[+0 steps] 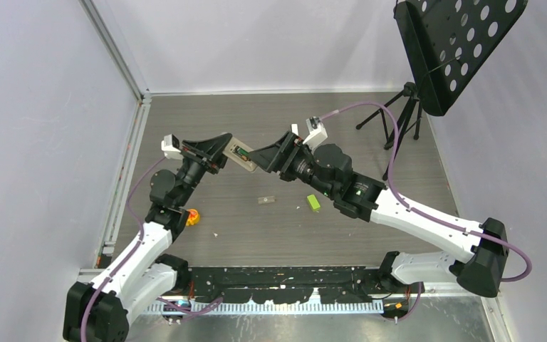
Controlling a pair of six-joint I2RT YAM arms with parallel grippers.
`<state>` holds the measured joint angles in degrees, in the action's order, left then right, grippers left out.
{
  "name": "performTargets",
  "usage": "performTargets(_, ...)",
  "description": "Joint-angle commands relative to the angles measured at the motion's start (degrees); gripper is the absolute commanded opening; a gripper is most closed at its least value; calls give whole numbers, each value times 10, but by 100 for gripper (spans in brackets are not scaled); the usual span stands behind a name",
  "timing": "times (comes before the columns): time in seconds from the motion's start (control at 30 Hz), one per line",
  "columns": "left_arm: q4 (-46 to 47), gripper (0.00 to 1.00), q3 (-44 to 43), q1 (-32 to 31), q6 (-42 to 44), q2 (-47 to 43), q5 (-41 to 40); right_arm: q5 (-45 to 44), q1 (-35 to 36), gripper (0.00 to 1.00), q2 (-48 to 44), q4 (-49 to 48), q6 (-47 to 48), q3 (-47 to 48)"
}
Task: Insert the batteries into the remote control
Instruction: Load the battery into the remote control.
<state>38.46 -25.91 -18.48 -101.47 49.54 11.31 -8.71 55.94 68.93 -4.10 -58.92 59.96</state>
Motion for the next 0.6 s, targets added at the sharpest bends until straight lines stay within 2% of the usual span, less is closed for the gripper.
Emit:
performTargets(0.0, 8, 0, -29, -1, 33, -13, -9, 3, 3, 78, 0, -34, -8, -4)
performTargets(0.2, 29, 0, -27, -1, 24, 5, 1, 20, 3, 77, 14, -94, -31, -19)
performTargets(0.33, 39, 0, -26, -1, 19, 15, 4, 29, 3, 75, 26, -96, -34, -13)
performTargets(0.4, 45, 0, -27, -1, 16, 18, 6, 31, 3, 72, 31, -97, -37, -13)
performTargets(0.57, 35, 0, -26, -1, 15, 15, 7, 32, 3, 55, 41, -100, -43, -15)
